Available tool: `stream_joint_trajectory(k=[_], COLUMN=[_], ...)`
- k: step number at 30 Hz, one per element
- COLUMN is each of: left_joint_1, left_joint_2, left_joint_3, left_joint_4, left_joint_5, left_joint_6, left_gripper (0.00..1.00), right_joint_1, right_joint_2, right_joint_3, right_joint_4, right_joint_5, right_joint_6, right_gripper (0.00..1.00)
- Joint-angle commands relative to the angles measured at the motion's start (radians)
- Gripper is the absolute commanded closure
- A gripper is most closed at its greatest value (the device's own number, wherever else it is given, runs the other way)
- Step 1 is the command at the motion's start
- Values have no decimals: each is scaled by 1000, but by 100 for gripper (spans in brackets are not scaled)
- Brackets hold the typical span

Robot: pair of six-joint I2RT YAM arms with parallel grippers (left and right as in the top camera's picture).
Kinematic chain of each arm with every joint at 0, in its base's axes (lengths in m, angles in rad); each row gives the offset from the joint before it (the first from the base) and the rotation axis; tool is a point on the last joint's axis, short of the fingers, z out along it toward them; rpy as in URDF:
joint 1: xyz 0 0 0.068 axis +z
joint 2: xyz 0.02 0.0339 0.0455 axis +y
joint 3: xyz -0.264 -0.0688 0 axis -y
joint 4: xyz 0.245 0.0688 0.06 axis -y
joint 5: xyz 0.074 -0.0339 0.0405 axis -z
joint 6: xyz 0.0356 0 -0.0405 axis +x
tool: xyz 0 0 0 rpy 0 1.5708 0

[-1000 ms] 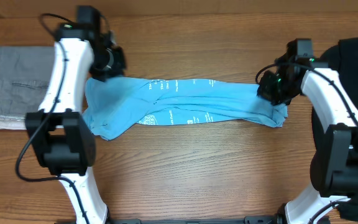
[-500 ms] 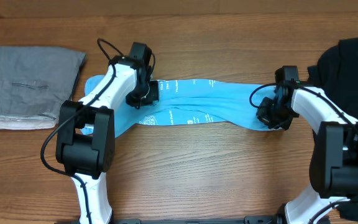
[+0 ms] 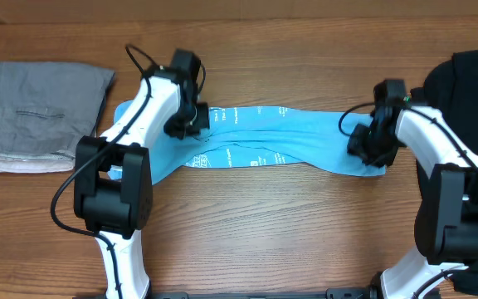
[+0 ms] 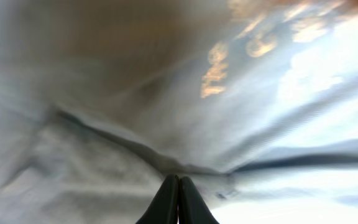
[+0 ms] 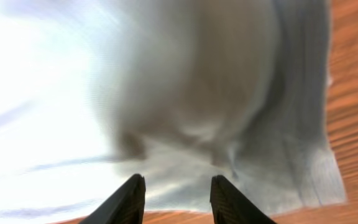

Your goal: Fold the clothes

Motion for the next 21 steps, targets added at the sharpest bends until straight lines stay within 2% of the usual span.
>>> stream_joint_trajectory(k=[1, 4, 5, 12, 21], left_joint_1=[6, 13, 18, 80, 212], left_joint_2=[-66, -97, -111, -177, -175], left_joint_3=[126, 173, 177, 177, 176], left_joint_4=[-75, -161, -186, -277, -345], left_joint_5=[-13, -17, -19, -46, -52], left_joint_6=[-4, -16, -24, -63, -64], left_gripper=[96, 96, 96, 96, 92], right_joint_1=[-12, -39, -52, -121, -118], right_joint_2=[-10, -10, -10, 21, 141], right_joint_3=[135, 174, 172, 132, 118], right_joint_4=[-58, -103, -104, -11, 83], right_joint_5=[21, 31, 31, 26, -26], right_joint_6=[-34, -34, -35, -84, -140], right_gripper=[57, 34, 31, 31, 31])
